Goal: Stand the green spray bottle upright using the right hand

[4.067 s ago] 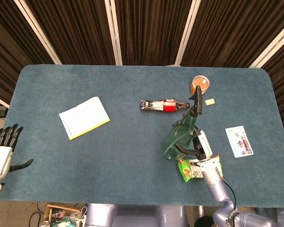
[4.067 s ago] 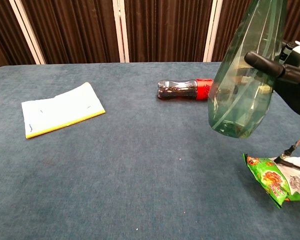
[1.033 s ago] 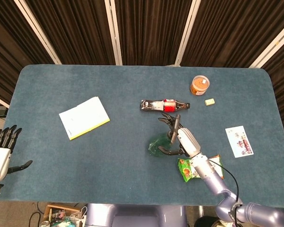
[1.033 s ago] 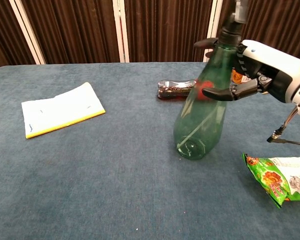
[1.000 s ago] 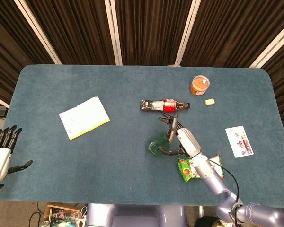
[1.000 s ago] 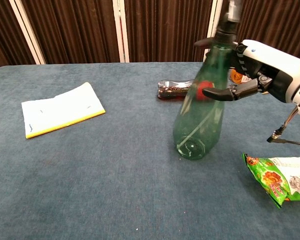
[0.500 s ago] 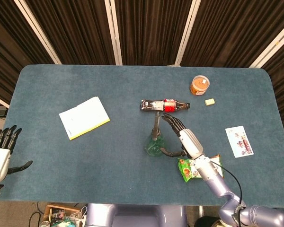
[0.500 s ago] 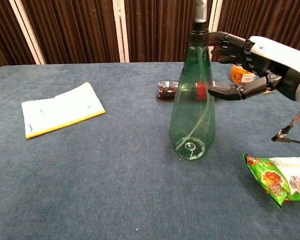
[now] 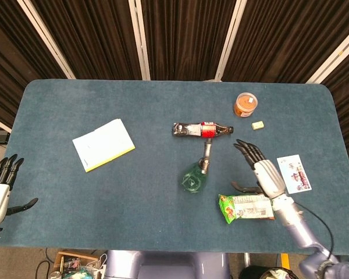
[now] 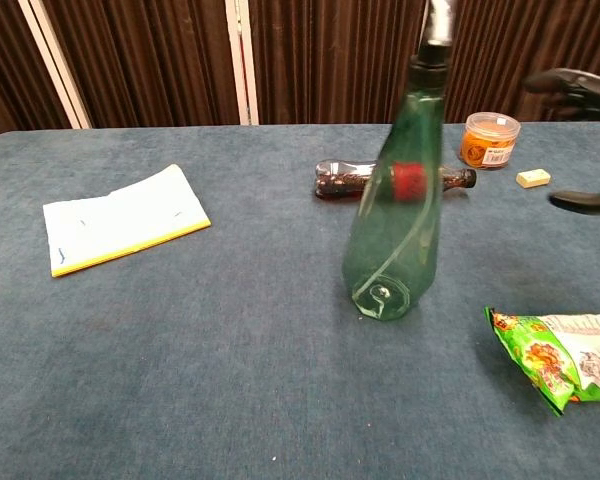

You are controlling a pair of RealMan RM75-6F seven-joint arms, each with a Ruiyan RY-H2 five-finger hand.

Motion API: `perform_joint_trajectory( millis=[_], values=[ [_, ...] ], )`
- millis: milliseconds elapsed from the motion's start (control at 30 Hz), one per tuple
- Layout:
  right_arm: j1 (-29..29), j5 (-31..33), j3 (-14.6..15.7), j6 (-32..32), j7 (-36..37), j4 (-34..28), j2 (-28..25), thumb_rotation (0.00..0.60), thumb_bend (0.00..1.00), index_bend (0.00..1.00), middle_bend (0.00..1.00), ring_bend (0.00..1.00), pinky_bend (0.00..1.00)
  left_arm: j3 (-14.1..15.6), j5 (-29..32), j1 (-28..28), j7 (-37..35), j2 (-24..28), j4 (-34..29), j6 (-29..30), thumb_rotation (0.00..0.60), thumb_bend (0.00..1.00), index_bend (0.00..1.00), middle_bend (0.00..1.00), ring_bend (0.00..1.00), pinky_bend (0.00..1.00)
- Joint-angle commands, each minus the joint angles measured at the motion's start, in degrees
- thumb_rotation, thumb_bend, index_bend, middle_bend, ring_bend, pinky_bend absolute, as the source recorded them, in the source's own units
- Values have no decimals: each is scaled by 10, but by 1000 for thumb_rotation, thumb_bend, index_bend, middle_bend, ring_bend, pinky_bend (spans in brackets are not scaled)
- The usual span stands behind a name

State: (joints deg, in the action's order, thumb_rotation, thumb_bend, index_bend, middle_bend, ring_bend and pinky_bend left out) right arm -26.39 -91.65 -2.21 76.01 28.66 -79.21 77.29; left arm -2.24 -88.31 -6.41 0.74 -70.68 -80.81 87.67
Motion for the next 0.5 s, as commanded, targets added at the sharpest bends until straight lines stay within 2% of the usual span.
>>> perform_joint_trajectory(
  millis=[33,100,167,233,267,300,333,400,500],
  values=[
    [16,2,18,-8,-33,13,-36,600,282,0,0,0,0,0,-1,0,1,0,-2,1,600,23,0,0,0,48],
    [23,4,29,-21,-103,24,-65,600,282,0,0,0,0,0,-2,0,3,1,-3,2,600,24,0,0,0,48],
    [33,27,37,-44,-210,18,-96,600,286,0,0,0,0,0,-4,1,4,1,-5,4,600,24,0,0,0,48],
    [56,100,34,-62,-385,-27,-133,600,291,0,0,0,0,0,-6,1,5,1,-6,6,600,23,0,0,0,48],
    [76,146,24,-42,-457,-60,-142,600,293,0,0,0,0,0,-8,0,6,2,-7,7,600,23,0,0,0,48],
    [98,175,10,1,-493,-98,-136,600,293,0,0,0,0,1,-11,1,6,2,-7,9,600,23,0,0,0,48],
    [116,185,2,39,-505,-122,-125,600,293,0,0,0,0,1,-12,2,5,2,-7,11,600,23,0,0,0,48],
    [147,175,0,95,-481,-142,-109,600,292,0,0,0,0,1,-14,3,4,3,-8,15,600,23,0,0,0,48],
    [178,143,12,135,-440,-119,-91,600,289,0,0,0,0,1,-16,5,1,3,-7,21,600,23,0,0,0,48]
  ],
)
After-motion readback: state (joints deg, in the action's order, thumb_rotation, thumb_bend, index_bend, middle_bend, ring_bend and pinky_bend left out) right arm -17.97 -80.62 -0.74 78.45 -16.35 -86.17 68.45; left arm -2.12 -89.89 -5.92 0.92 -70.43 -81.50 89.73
